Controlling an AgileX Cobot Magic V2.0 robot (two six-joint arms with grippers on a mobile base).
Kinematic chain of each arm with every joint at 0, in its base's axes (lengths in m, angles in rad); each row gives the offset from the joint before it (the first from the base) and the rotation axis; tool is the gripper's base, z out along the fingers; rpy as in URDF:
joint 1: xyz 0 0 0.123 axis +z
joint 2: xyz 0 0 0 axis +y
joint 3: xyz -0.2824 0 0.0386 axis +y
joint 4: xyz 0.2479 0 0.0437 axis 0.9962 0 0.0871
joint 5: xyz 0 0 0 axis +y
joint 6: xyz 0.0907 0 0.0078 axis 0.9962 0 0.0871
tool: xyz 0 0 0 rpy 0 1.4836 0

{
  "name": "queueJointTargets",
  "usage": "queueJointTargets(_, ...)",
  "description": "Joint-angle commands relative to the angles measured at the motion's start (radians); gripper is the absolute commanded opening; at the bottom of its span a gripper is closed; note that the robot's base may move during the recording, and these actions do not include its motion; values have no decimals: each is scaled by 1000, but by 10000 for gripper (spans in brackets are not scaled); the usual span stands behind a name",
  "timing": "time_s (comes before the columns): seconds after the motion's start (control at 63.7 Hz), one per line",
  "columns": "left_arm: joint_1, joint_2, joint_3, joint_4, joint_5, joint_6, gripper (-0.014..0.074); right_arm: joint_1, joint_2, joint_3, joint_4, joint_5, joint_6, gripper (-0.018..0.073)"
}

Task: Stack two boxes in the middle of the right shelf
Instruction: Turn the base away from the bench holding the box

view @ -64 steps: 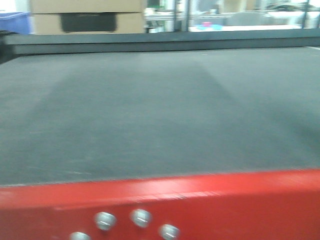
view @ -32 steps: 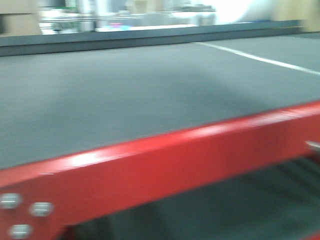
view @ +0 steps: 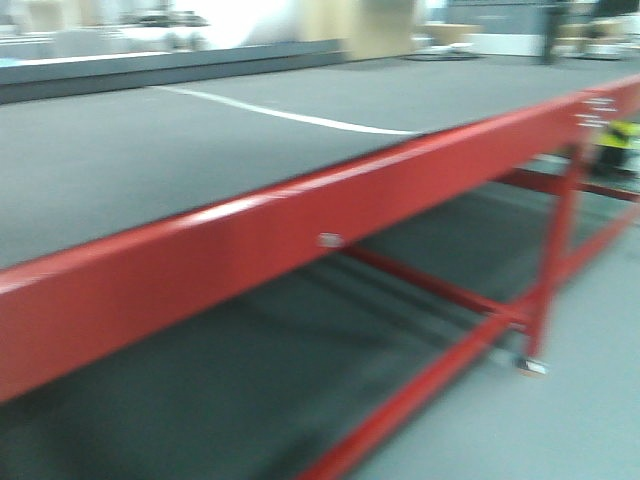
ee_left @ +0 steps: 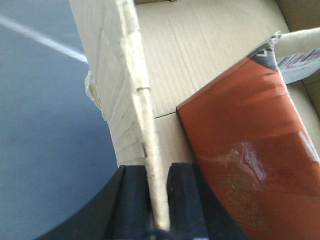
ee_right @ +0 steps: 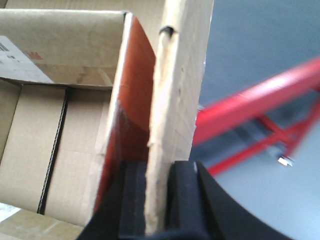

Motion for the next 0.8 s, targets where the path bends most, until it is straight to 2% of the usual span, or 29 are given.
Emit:
queueJointTargets(0.0, -2, -13, -9, 1, -51, 15, -111, -7, -13, -13, -12, -51, -10, -153)
queueJointTargets(0.785, -2, -13, -9, 1, -53, 15, -111, -7, -13, -13, -12, -51, -10, -153)
